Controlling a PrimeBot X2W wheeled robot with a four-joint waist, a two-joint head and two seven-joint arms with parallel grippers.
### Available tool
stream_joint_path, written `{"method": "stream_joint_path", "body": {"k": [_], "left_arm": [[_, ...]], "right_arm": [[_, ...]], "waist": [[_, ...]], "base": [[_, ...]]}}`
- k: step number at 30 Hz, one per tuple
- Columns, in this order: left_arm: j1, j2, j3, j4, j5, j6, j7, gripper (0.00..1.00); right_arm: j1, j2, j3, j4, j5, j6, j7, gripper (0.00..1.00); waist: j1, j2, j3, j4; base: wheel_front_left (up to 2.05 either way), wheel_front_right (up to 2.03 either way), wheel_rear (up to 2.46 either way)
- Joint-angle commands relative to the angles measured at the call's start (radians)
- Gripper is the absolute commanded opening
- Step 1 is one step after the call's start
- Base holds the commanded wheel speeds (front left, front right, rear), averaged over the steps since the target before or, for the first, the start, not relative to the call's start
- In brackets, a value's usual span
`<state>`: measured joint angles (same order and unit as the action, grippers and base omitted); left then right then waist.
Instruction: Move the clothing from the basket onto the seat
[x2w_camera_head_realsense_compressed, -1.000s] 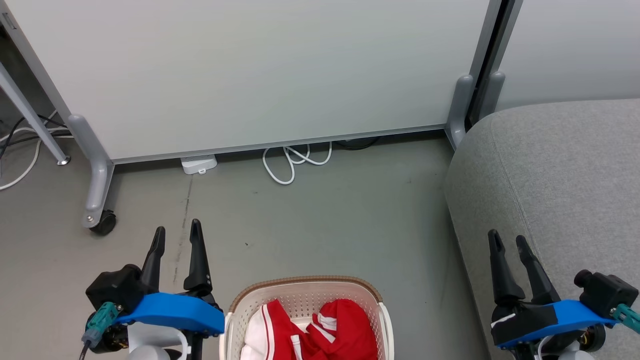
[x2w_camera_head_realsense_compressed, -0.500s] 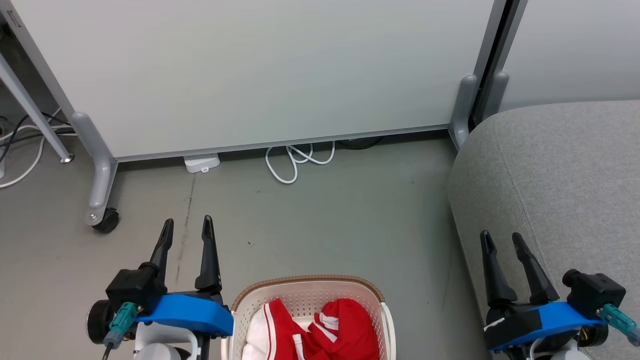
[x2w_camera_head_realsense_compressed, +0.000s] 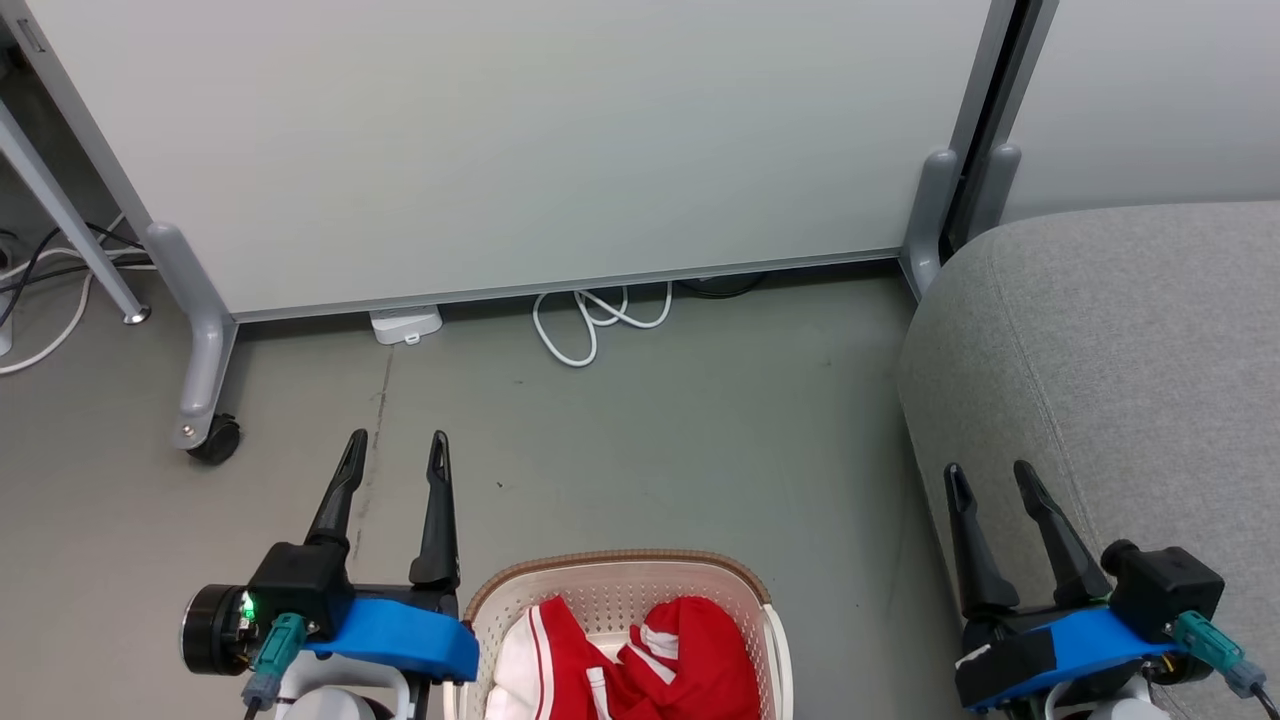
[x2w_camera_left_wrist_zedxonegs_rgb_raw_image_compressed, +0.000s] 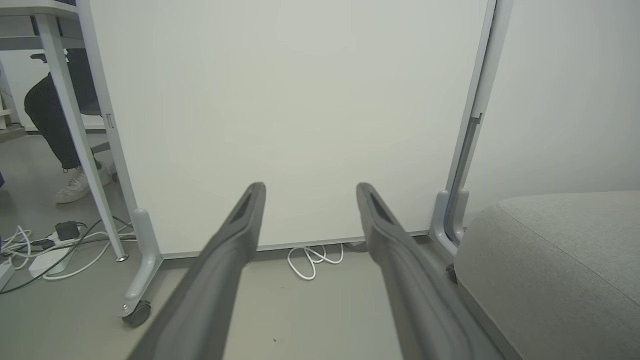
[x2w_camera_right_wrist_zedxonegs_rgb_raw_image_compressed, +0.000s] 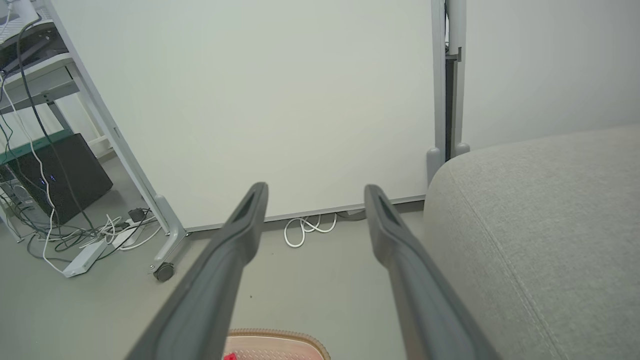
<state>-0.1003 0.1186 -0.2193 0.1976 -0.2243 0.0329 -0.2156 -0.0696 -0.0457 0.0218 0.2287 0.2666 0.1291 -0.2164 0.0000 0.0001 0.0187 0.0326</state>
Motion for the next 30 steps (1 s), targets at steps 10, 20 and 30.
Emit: {"method": "stream_joint_path", "body": {"k": [10, 20, 30], "left_arm": [[-0.007, -0.010, 0.002, 0.009, 0.082, -0.023, -0.027, 1.00], [0.007, -0.028, 0.028, 0.018, 0.133, -0.055, -0.044, 1.00], [0.008, -0.049, 0.060, 0.031, 0.145, -0.086, -0.050, 1.00]], "right_arm": [[-0.014, -0.007, 0.007, -0.002, -0.094, 0.003, -0.026, 1.00], [-0.015, -0.007, 0.015, 0.005, -0.159, 0.003, -0.044, 1.00], [-0.013, -0.007, 0.015, 0.010, -0.175, 0.003, -0.050, 1.00]], "waist": [[0.0000, -0.0001, 0.002, 0.004], [0.0000, -0.0001, -0.001, 0.005], [0.0000, -0.0001, 0.000, 0.007]], "base": [[0.00, 0.00, 0.00], [0.00, 0.00, 0.00], [0.00, 0.00, 0.00]]}}
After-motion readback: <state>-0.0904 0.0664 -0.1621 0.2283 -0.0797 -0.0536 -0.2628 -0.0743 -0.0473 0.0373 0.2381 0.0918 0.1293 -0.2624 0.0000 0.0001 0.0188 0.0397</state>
